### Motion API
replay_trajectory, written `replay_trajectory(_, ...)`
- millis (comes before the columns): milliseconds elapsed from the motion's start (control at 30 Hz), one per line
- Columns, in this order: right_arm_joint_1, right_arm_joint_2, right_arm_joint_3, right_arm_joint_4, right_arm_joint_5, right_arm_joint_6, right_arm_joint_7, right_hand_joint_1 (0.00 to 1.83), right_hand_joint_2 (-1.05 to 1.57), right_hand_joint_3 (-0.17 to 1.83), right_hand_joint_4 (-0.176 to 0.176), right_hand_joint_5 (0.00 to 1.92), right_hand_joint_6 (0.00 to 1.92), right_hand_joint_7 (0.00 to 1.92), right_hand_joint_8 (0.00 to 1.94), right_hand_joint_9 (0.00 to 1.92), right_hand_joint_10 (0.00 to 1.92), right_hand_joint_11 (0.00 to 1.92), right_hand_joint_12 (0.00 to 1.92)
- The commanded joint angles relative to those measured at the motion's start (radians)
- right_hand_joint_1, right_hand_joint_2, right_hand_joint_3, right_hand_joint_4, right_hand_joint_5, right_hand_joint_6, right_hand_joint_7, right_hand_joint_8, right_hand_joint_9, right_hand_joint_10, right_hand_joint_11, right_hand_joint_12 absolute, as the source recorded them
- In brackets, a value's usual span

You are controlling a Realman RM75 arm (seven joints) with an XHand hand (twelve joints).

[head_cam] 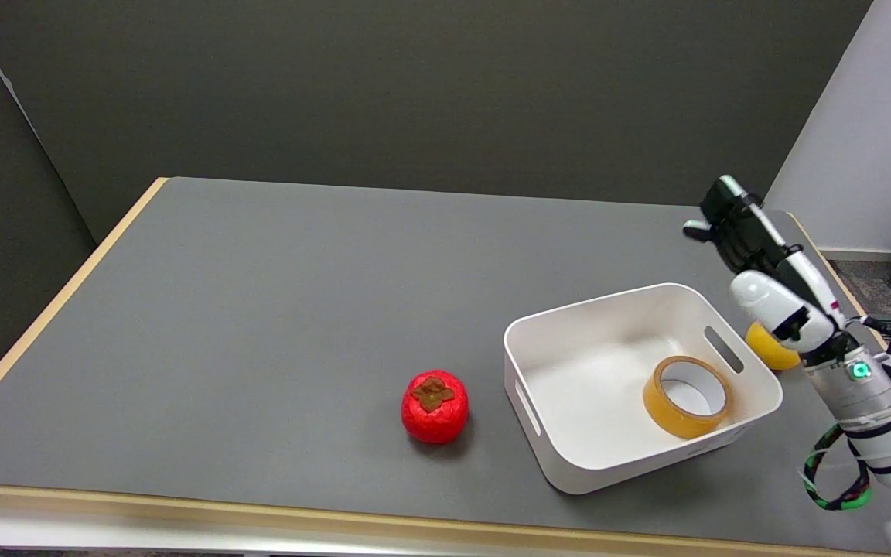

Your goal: Place the yellow tape into the white box.

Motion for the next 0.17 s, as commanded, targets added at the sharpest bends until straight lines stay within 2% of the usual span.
replay_trajectory(33, 0.169, -0.044, -0.047, -0.065, 0.402, 0.105, 0.09, 0.43, 0.62, 0.72, 0.01, 0.0, 0.07, 0.0, 0.0, 0.0, 0.0, 0.0, 0.64)
replay_trajectory(133, 0.183, -0.04, -0.045, -0.081, 0.48, 0.105, 0.089, 0.41, 0.57, 0.9, 0.017, 0.0, 0.08, 0.0, 0.0, 0.0, 0.0, 0.0, 0.68)
replay_trajectory(167, 0.186, -0.039, -0.044, -0.083, 0.49, 0.105, 0.089, 0.41, 0.57, 0.9, 0.018, 0.0, 0.08, 0.0, 0.0, 0.0, 0.01, 0.0, 0.68)
